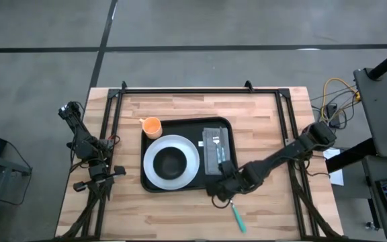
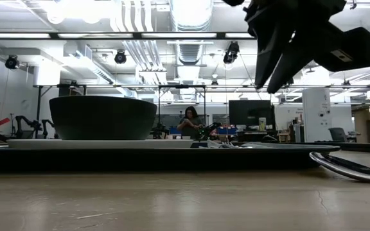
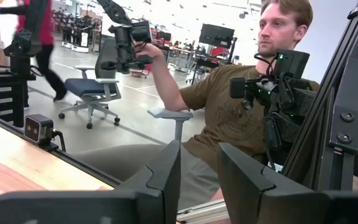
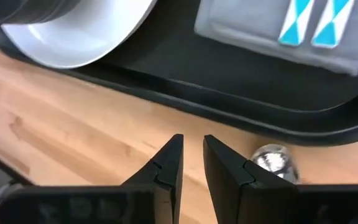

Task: Set up tray
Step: Put the light green spoon on the gray table napkin to the left of the green fork

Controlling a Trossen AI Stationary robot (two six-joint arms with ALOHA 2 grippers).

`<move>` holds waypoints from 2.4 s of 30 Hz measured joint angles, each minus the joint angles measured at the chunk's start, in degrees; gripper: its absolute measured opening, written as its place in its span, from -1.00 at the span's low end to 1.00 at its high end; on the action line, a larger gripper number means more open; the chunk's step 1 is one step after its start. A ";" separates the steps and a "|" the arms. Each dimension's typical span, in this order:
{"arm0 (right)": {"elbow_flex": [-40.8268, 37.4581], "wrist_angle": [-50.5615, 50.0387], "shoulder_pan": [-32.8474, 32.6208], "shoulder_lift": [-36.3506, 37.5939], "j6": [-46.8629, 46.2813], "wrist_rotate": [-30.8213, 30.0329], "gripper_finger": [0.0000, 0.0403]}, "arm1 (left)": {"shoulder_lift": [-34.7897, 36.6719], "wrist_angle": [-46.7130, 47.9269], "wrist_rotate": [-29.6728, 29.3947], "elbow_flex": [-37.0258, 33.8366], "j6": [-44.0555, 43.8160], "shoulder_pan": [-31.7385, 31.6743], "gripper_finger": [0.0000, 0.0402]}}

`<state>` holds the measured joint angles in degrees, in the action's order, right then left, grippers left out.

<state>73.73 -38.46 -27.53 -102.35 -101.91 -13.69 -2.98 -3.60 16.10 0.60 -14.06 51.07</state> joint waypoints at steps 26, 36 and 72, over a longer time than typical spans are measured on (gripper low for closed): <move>-0.18 7.42 -9.62 -0.15 1.57 -8.19 -0.74 | 0.00 0.00 0.00 0.00 0.00 0.00 -0.58; 0.79 6.12 -12.17 -0.20 -2.44 -6.80 -0.73 | 0.00 0.00 0.00 0.00 -0.01 0.02 -0.58; 15.47 -19.28 -13.09 -14.01 -9.61 13.27 -0.73 | 0.00 0.00 0.00 0.00 0.00 0.01 -0.58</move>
<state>89.20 -57.74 -40.62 -116.36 -111.52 -0.43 -2.98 -3.60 16.10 0.60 -14.06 51.09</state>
